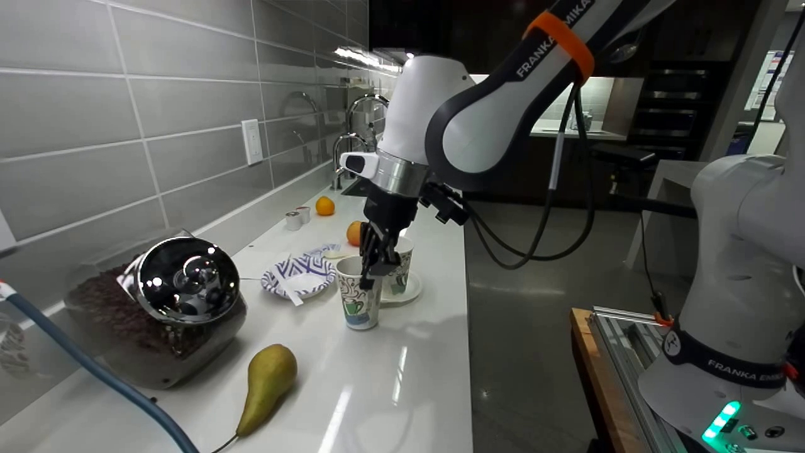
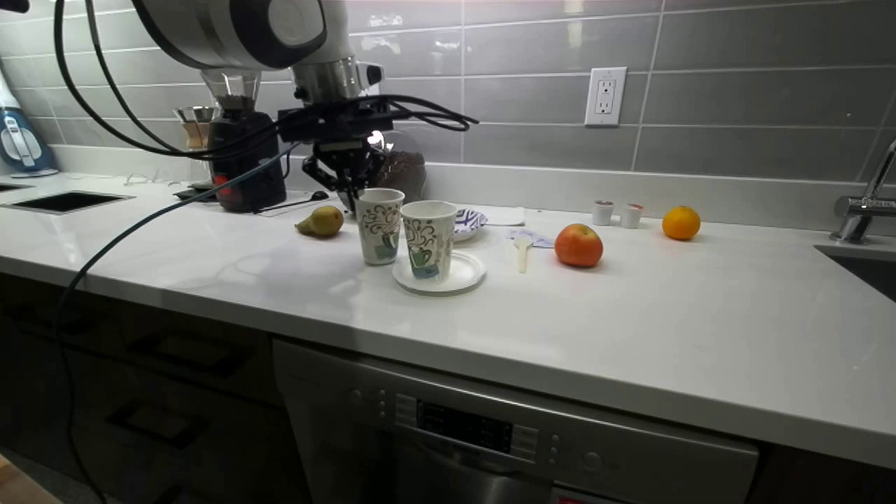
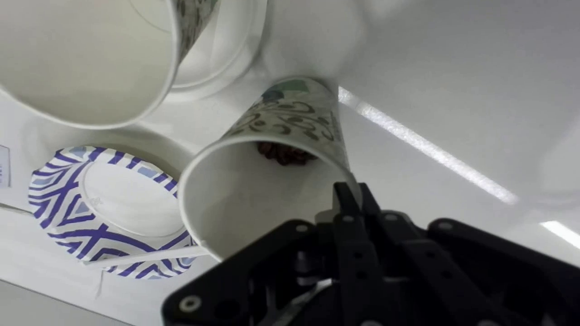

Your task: Stack up the cups

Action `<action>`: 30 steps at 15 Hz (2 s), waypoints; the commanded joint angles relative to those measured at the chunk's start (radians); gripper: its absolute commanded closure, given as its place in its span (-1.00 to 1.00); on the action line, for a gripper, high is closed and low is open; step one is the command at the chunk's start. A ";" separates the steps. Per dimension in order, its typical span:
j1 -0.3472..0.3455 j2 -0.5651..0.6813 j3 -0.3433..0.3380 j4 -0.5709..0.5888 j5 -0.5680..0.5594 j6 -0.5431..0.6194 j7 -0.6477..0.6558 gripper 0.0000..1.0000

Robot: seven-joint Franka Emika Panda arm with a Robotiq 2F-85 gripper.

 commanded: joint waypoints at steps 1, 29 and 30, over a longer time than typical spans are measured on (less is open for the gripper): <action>-0.021 -0.067 0.023 -0.019 -0.132 -0.011 0.135 0.98; -0.164 -0.392 -0.028 0.000 -0.315 -0.343 0.589 0.98; -0.160 -0.387 -0.034 -0.004 -0.309 -0.340 0.585 0.98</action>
